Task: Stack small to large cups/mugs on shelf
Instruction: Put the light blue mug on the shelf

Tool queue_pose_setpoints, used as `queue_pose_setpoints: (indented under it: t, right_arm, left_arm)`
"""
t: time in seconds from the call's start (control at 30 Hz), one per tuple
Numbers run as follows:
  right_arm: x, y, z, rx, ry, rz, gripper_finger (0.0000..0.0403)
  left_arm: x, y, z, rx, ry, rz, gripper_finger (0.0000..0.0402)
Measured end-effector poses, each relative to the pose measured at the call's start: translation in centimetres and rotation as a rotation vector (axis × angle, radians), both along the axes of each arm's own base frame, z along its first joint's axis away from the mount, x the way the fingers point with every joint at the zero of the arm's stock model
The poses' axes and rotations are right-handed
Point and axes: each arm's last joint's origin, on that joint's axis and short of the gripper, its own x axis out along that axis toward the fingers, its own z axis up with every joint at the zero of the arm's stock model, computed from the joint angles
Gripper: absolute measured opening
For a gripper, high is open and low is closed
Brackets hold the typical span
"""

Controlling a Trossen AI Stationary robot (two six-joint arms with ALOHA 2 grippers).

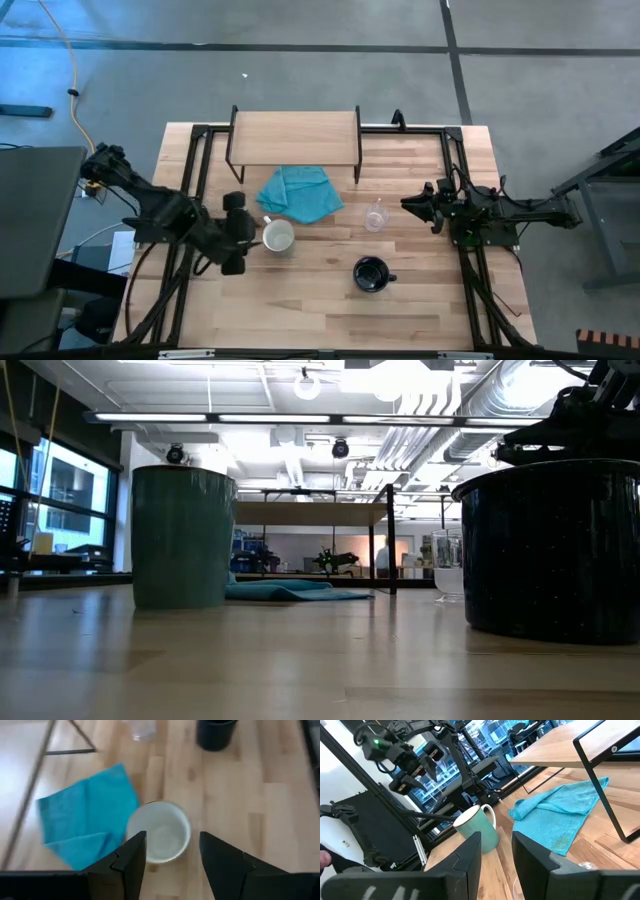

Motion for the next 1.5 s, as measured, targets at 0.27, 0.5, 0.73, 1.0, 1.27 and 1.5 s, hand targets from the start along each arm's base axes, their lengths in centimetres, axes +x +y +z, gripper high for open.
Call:
queue_pose_setpoints:
  t: [0.27,0.5,0.73,1.0,1.27,1.5]
  right_arm:
    - [0.0,0.0,0.0,0.003,0.000,0.000,0.0101]
    - [0.0,0.1,0.0,0.068,-0.002,0.025,0.0101]
    - [0.0,0.1,0.0,0.104,-0.004,0.027,0.0101]
    - [0.0,0.1,-0.1,0.160,-0.004,0.034,0.0101]
    - [0.1,0.1,-0.1,0.190,-0.003,0.039,0.0101]
    - [0.0,0.1,-0.1,0.204,-0.004,0.038,0.0101]
  left_arm:
    - [2.0,1.4,0.8,-0.034,-0.176,0.137,0.0170]
    - [2.5,2.1,0.1,-0.040,-0.081,-0.027,0.0170]
    - [3.1,3.9,-1.2,0.134,0.059,-0.186,0.0170]
    - [3.9,7.2,-2.3,0.122,0.192,-0.307,0.0170]
    - [3.9,9.1,-3.3,0.055,0.287,-0.470,0.0170]
    - [4.1,10.0,-5.2,0.050,0.473,-0.558,0.0170]
